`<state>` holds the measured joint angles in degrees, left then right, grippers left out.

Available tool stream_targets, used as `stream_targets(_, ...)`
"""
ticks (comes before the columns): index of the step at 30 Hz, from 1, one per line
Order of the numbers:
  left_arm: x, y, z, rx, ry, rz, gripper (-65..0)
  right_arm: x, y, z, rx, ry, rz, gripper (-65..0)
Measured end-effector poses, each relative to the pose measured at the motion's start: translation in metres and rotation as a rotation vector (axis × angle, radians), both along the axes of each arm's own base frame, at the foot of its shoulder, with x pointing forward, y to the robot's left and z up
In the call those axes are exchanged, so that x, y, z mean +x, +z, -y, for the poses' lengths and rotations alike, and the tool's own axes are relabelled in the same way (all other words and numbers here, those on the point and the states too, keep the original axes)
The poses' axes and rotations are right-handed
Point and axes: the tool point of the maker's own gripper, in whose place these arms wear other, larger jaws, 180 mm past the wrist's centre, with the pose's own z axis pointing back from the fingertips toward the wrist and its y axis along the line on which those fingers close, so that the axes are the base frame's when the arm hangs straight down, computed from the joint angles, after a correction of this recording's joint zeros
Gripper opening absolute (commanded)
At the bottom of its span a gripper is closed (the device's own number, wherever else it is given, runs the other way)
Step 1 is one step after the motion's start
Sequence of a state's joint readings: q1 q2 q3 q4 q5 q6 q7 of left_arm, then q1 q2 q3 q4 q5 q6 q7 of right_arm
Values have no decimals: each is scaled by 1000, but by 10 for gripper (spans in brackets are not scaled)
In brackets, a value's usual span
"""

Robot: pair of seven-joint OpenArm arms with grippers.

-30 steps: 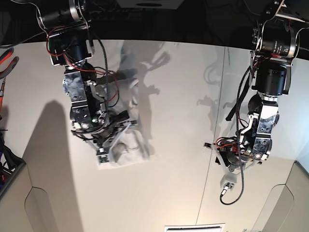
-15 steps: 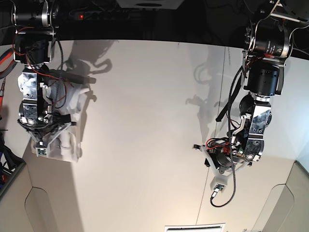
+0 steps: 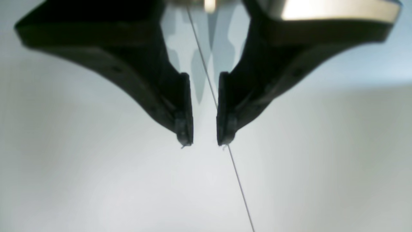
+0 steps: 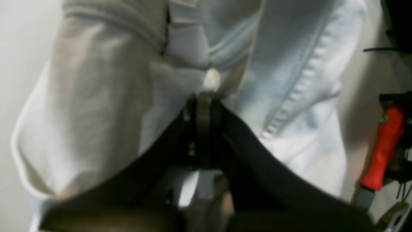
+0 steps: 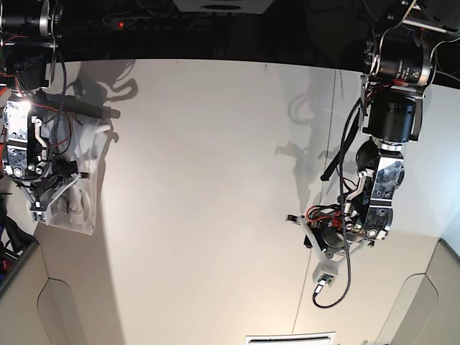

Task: Layout the t-shirt on the table in an organized manner, then fold the t-shirt properly
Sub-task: 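Carry the folded shirt with the right gripper to the table edge by the pliers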

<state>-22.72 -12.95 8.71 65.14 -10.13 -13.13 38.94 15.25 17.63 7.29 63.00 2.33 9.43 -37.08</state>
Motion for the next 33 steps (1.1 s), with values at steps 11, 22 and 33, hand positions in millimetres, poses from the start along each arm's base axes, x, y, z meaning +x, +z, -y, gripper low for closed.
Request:
stream_targets(11, 13, 47, 11, 5, -35, 111, -489, 32, 67, -25, -10, 82, 153, -650)
stream_targets(22, 14, 80, 16, 13, -32, 178, -650, 31, 126, -44, -34, 118, 305, -650)
stream_targets(33, -61, 124, 1, -124, -27, 333, -650, -34, 136, -71, -75, 205, 328, -650)
